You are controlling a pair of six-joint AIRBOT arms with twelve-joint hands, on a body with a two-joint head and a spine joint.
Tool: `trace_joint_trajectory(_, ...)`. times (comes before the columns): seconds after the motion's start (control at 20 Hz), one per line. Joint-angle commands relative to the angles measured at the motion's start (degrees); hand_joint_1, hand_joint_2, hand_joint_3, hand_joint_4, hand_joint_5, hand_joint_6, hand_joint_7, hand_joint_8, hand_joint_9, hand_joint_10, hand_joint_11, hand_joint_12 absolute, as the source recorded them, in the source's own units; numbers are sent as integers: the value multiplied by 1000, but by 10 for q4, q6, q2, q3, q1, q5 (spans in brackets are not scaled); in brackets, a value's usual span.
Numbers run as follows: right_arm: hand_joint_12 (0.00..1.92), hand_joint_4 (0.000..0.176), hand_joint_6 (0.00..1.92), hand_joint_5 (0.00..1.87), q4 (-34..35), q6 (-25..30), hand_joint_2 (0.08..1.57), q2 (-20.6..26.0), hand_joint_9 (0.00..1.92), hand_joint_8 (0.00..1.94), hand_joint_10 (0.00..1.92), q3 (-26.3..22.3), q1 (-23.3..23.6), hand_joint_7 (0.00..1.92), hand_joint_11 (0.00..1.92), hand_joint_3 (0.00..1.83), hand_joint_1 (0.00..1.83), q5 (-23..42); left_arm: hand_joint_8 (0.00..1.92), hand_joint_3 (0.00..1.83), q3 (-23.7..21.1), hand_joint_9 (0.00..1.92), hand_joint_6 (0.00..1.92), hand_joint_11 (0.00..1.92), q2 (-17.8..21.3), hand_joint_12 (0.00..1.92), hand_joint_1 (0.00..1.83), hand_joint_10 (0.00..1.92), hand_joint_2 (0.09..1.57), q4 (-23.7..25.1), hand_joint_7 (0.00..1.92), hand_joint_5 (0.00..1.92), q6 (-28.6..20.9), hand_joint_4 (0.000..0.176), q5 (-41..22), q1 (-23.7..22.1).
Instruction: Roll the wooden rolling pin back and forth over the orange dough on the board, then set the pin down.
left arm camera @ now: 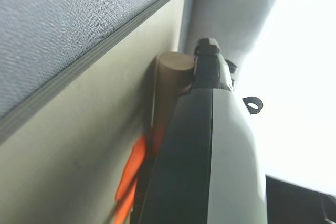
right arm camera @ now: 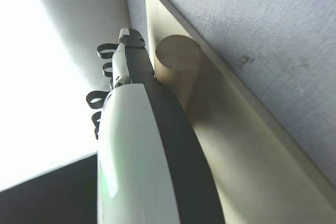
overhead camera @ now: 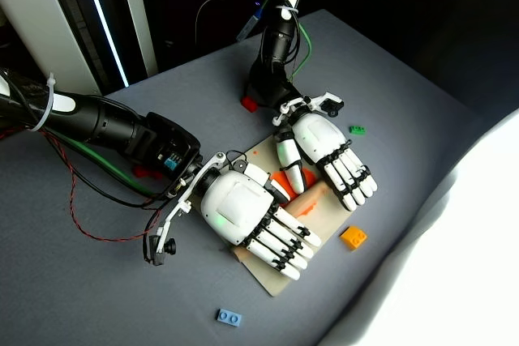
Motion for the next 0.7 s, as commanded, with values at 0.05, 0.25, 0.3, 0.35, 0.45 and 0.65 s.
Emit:
trace_joint_trajectory(0.05, 0, 0, 13, 114, -23, 9, 1571, 0, 51, 9, 8, 3, 3, 113, 0, 67, 0, 27, 7, 0, 8, 44, 5, 14, -3, 29, 0, 10, 1527, 5, 86, 71, -3, 0, -33, -2)
trace_joint_trajectory(0.25, 1, 0, 10, 107, -23, 13, 1571, -1, 31, 3, 3, 8, 4, 97, 2, 62, 0, 23, 9, 1, 18, 32, 6, 0, -8, 92, 0, 6, 1526, 8, 76, 74, -14, 0, -28, -4)
trace_joint_trajectory(0.3, 1, 0, 10, 107, -23, 14, 1571, -1, 31, 3, 3, 10, 5, 97, 2, 62, 0, 21, 9, 1, 21, 32, 6, 0, -9, 92, 0, 6, 1526, 9, 76, 74, -18, 0, -26, -4)
trace_joint_trajectory(0.35, 1, 0, 10, 107, -23, 16, 1571, -1, 36, 6, 5, 11, 5, 102, 2, 64, 0, 19, 1, 1, 22, 14, 2, 0, -9, 47, 0, 4, 1526, 11, 59, 59, -19, 0, -24, -5)
trace_joint_trajectory(0.45, 5, 0, 4, 93, -23, 17, 1571, -2, 43, 8, 10, 15, 6, 102, 10, 71, 0, 16, 2, 1, 25, 22, 5, 0, -9, 56, 0, 7, 1528, 14, 65, 71, -22, 0, -19, -6)
trace_joint_trajectory(0.65, 4, 0, 12, 115, -23, 21, 1571, -4, 55, 11, 13, 24, 7, 115, 9, 66, 0, 12, 4, 0, 32, 23, 7, 0, -10, 67, 0, 2, 1525, 14, 69, 73, -23, 0, -11, -9)
